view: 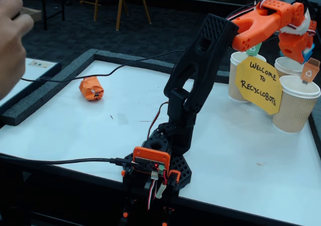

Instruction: Sort rubbish by color.

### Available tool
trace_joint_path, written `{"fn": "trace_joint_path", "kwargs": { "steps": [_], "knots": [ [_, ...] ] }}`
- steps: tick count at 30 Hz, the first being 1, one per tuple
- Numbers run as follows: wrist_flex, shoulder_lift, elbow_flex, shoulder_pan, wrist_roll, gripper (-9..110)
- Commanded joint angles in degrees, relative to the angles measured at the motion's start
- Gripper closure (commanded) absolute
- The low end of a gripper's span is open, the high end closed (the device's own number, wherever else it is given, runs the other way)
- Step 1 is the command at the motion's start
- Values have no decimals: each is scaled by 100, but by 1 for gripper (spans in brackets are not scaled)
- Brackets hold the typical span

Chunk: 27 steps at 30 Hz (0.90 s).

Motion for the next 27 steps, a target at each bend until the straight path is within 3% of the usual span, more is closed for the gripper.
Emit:
{"fn": "trace_joint_path", "kwargs": {
  "steps": [1,6,9,14,19,27],
  "knots": [
    [-202,325,-519,149,-132,101],
    [-554,281,-70,149,-132,84],
    [-668,158,26,149,-132,79],
    [-844,35,237,149,-132,81],
    [-879,35,299,149,-132,101],
    [-422,53,-264,149,-132,99]
  ]
}}
